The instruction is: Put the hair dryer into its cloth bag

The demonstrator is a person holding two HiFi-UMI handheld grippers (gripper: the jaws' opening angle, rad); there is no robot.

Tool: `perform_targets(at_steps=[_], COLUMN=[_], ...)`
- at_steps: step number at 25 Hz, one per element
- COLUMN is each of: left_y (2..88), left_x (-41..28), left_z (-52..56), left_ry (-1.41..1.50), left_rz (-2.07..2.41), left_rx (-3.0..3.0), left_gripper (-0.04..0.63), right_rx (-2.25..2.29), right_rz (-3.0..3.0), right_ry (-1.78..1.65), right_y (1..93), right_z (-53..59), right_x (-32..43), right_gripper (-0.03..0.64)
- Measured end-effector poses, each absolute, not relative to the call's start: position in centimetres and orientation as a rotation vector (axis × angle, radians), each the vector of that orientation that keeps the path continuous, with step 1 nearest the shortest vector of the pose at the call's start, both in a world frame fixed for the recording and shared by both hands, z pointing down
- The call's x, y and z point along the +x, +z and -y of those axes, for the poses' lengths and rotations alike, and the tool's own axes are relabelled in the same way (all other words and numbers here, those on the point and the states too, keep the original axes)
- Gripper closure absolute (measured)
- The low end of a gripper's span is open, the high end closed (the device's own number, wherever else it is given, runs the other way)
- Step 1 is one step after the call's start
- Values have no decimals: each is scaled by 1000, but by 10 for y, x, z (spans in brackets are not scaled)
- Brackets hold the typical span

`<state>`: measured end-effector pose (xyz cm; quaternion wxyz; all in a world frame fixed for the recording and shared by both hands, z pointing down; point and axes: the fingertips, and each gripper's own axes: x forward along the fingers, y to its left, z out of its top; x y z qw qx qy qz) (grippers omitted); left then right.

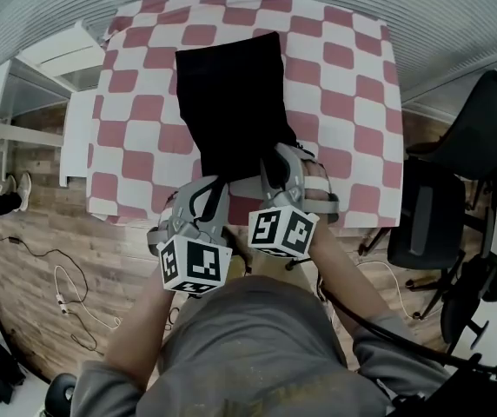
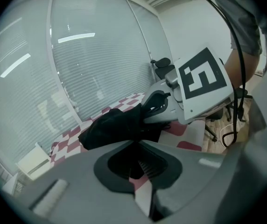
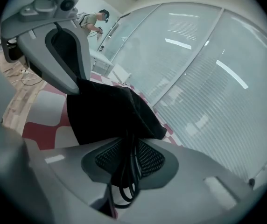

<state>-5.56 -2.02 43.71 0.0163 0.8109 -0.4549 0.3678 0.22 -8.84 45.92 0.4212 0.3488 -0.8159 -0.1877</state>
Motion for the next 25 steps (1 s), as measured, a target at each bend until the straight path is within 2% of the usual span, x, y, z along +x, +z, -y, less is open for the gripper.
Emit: perform_targets(at_steps=[1,3,6,10,13,14,16,20,25], left_y=[441,445,448,451,452,452,452,451,447], left_x=[-56,-57,-59,-63,-66,-67,-68,-65,-64], left_z=[19,19,19,15,13,13,13,13,14], left_ry=[1149,1152,1147,1153,1148,1144,1141,1147,1121], left_rz=[1411,1413,1419,1416,1419,1423,1429,1430,1436], left_rx=[2513,2502,2495,2491,2490,2489,2486,2485,2494], left_gripper=[578,578,578,578,578,578,578,576,576], right_rx=[821,696,571,547,667,678,638,489,311], right_rz=[2061,2097,2129,2228,2315,2308,2282,2314,2312], right_ry=[-473,-448,-407,-349,-205,-177,-162,-172,-237], right_y=[463,469,468,448,433,434,443,448,455], right_z=[85,74,56,39,52,59,69,79,84], right_x=[0,-2,9,35,60,67,73,66,48], right_gripper=[485,367,336,343,411,412,423,500,489])
